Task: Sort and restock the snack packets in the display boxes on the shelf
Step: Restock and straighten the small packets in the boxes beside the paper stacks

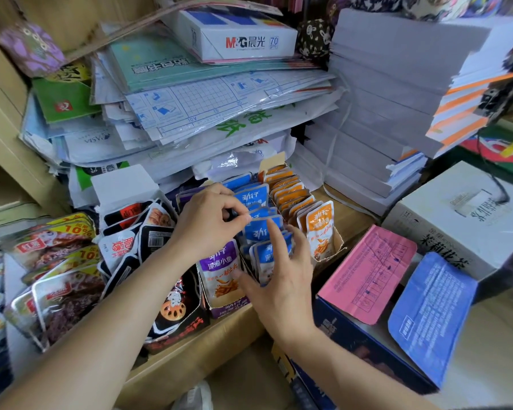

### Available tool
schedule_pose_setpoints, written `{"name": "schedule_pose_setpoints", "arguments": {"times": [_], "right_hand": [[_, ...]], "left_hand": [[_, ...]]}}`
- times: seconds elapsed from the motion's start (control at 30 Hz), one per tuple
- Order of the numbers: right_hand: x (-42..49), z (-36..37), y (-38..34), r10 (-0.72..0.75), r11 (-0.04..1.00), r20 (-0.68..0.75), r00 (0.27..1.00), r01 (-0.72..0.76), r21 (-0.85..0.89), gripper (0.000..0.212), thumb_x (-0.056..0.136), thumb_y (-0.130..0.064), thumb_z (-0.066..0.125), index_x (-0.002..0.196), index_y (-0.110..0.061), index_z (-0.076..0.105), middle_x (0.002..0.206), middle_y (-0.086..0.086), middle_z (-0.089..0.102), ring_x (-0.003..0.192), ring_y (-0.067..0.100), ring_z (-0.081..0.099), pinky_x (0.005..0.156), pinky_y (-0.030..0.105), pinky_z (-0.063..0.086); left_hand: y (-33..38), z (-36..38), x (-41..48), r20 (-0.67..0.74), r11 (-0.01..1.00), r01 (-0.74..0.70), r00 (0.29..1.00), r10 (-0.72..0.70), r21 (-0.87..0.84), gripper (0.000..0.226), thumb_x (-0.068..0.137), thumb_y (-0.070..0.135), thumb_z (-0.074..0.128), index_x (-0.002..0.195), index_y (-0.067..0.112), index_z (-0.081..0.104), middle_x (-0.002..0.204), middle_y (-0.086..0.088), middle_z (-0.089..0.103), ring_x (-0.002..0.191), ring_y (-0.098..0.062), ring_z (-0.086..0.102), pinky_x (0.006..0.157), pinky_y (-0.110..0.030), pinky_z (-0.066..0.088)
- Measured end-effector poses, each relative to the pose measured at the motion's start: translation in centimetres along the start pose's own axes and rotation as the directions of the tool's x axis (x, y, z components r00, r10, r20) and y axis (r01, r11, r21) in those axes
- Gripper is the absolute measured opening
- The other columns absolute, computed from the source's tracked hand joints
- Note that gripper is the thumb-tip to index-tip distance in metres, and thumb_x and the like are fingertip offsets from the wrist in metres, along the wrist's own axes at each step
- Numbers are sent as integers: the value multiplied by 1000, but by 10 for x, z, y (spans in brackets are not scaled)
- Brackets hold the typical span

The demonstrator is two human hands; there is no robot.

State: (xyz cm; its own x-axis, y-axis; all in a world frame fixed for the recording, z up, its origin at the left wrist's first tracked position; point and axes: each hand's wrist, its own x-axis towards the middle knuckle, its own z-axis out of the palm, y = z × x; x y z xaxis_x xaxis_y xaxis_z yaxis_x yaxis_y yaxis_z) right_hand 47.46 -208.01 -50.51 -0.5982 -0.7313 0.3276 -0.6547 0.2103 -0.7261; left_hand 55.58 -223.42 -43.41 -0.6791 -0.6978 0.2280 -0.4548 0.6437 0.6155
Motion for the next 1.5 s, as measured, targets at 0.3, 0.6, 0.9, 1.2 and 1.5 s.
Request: {"name": "schedule_pose_setpoints", "arguments": {"times": [0.3, 0.6, 0.9, 1.2, 1.5], "right_hand": [[34, 0, 1, -147, 988, -245, 958, 154, 7, 57, 88, -36, 69, 141, -20, 56, 138, 6, 49, 126, 22, 48, 94, 40, 53], [27, -16, 22, -194, 960, 126, 973, 215, -181, 85, 85, -70, 55, 158, -36, 28, 165, -2, 24, 141, 22, 30, 111, 41, 36], [26, -63, 35, -243, 955, 257, 935, 276, -104, 85, 90, -44, 70, 160, -35, 22, 167, -10, 15, 149, 15, 30, 114, 36, 39], [47, -71, 34, -379, 824, 392, 838, 499, -270, 83, 95, -42, 64, 161, -36, 14, 163, -3, 25, 133, 22, 39, 100, 40, 48], [56, -73, 31, -382, 794, 408, 829, 520, -313, 72, 89, -53, 58, 154, -29, 37, 159, -6, 35, 136, 21, 38, 102, 43, 49]], "left_hand": [[-10, 7, 1, -92, 996, -65, 993, 70, 64, 13, 94, 33, 66, 84, 25, 69, 97, 16, 53, 79, -3, 58, 76, -34, 51], [-8, 6, 1, -78, 999, -43, 996, 41, -24, 8, 84, 33, 77, 76, 34, 75, 95, 20, 55, 83, -1, 58, 80, -37, 53], [0, 5, -9, -22, 988, -124, 992, 126, 88, 7, 84, 45, 76, 89, 40, 78, 82, 14, 59, 74, -2, 59, 65, -31, 49], [0, -16, -13, -82, 973, -63, 996, 46, -223, 6, 91, 27, 74, 96, 27, 74, 86, 12, 73, 69, -3, 71, 72, -28, 59], [3, -4, 7, -109, 996, -92, 990, 92, 6, 17, 89, 18, 74, 104, 24, 80, 78, 15, 71, 71, 0, 65, 74, -28, 58]]}}
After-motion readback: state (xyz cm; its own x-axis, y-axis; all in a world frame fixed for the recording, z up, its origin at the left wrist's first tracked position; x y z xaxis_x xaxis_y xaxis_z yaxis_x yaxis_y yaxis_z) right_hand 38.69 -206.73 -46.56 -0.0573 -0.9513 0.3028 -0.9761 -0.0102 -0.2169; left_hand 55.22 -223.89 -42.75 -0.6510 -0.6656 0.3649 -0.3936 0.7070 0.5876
